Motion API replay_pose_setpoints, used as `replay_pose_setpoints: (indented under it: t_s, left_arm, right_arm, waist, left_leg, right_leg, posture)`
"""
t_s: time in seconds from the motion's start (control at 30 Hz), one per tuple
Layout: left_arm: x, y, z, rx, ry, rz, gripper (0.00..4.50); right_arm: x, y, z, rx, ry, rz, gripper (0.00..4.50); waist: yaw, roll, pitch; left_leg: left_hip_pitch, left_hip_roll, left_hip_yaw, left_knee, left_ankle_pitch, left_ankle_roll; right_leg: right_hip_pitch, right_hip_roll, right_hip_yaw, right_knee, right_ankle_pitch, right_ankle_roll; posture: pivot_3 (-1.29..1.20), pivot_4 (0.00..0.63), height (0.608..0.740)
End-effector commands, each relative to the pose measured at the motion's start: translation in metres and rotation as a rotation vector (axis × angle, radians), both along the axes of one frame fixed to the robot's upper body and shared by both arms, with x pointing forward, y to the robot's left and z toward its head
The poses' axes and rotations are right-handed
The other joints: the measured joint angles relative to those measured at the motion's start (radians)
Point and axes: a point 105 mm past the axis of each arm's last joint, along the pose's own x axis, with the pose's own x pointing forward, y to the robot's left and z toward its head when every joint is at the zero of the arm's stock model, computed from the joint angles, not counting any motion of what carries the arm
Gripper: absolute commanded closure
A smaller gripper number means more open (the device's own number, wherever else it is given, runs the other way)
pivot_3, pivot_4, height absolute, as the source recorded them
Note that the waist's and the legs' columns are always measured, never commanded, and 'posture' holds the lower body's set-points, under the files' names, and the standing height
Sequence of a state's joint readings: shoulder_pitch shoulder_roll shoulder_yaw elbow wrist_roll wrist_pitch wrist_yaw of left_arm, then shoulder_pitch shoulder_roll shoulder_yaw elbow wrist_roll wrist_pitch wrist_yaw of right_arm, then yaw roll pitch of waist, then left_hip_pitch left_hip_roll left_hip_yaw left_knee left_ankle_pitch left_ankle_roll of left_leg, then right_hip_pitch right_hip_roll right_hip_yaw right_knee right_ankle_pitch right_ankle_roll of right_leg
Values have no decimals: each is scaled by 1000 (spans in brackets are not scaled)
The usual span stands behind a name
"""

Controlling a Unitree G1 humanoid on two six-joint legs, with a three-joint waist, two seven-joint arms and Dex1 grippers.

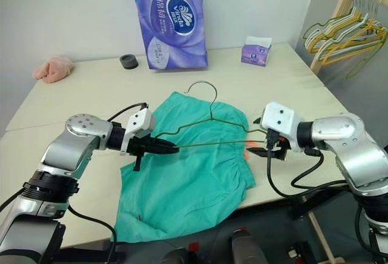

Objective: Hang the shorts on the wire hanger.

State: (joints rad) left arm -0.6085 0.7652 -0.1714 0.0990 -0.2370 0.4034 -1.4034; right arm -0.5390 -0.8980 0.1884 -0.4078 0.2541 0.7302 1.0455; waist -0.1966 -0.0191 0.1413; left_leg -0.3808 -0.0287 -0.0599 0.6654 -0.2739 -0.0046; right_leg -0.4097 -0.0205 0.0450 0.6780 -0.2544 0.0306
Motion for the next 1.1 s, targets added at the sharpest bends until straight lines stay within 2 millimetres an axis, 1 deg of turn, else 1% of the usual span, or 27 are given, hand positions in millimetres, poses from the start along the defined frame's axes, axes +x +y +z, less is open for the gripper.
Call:
replay_pose_setpoints:
  t_s: [0.03, 0.1, 0.17, 0.43, 0.47, 0.5, 0.67, 0.73, 0.87, 0.97, 1.0, 1.07, 1.1]
  left_arm:
    - [-3, -5, 14, 27, -69, -47, 4500]
    - [-5, -5, 14, 34, -72, -52, 4500]
    - [-6, -6, 14, 39, -74, -54, 4500]
    - [-8, -5, 11, 62, -89, -55, 4500]
    - [-9, -5, 11, 62, -90, -56, 4500]
    - [-9, -6, 10, 61, -91, -57, 4500]
    - [-8, -9, 10, 48, -133, -70, 4500]
    - [-1, -11, 13, 21, -167, -45, 4500]
    - [12, -14, 29, -104, -221, 11, 3491]
    - [25, -10, 42, -195, -284, 95, 2560]
    - [29, -5, 46, -224, -289, 129, 2290]
    - [37, 5, 50, -241, -309, 189, 2290]
    - [46, 17, 50, -217, -352, 251, 2290]
  right_arm:
    - [6, 4, 0, -18, 29, 4, 410]
    - [11, 6, -5, -21, 59, -7, 765]
    - [13, 9, -8, -24, 82, -8, 1278]
    - [7, 15, -13, -30, 159, 21, 4009]
    - [6, 16, -13, -26, 165, 23, 4326]
    - [5, 17, -13, -22, 171, 25, 4470]
    - [0, 21, -12, 23, 220, 14, 4470]
    - [0, 21, -12, 40, 233, -2, 4470]
    - [0, 12, -11, 75, 264, -59, 4500]
    - [-3, 1, -13, 91, 282, -110, 4500]
    - [-4, -4, -13, 94, 285, -128, 4500]
    - [-5, -11, -14, 107, 292, -166, 4500]
    - [-7, -18, -15, 118, 304, -196, 4500]
  waist:
    - [1, 0, 0]
    - [1, 0, 0]
    - [1, 0, 0]
    - [3, 0, 0]
    - [3, 0, 0]
    - [3, 0, 0]
    - [3, 0, 0]
    - [3, 0, 0]
    - [5, 0, 0]
    - [9, 0, 0]
    - [9, 0, 0]
    - [8, 0, 0]
    - [8, 0, 0]
  left_leg:
    - [0, 0, 0, 0, 0, 0]
    - [0, 0, 0, 0, 0, 0]
    - [0, 0, 0, 0, 0, 0]
    - [0, 0, -1, 0, 0, 0]
    - [0, 0, -1, 0, 0, 0]
    - [0, 0, -1, 0, 0, 0]
    - [0, 0, -1, 0, 0, 0]
    - [0, 0, -1, 0, 0, 0]
    - [-1, 0, -2, 1, 0, 0]
    - [-2, 0, -2, 1, 0, 0]
    - [-2, 0, -2, 2, 0, 0]
    - [-2, 0, -2, 2, 0, 0]
    - [-2, 0, -2, 1, 0, 0]
  right_leg:
    - [0, 0, 0, 0, 0, 0]
    - [0, 0, 0, 0, 0, 0]
    - [0, 0, 0, 0, 0, 0]
    - [0, 0, 0, 0, 0, 0]
    - [0, 0, 0, 0, 0, 0]
    - [0, 0, -1, 0, 0, 0]
    - [0, 0, -1, 0, 0, 0]
    - [0, 0, -1, 0, 0, 0]
    - [0, 0, -1, 0, 0, 0]
    - [0, -1, -2, 0, 0, 0]
    - [0, -1, -1, 0, 0, 0]
    - [0, -1, -2, 0, 0, 0]
    - [0, -1, -2, 0, 0, 0]
  posture:
    - [-241, 115, 740]
    - [-234, 115, 740]
    - [-229, 115, 740]
    - [-220, 114, 740]
    - [-220, 114, 740]
    - [-221, 113, 740]
    - [-226, 111, 740]
    - [-228, 110, 740]
    - [-229, 107, 740]
    - [-234, 106, 740]
    - [-236, 105, 740]
    - [-244, 106, 740]
    - [-249, 106, 740]
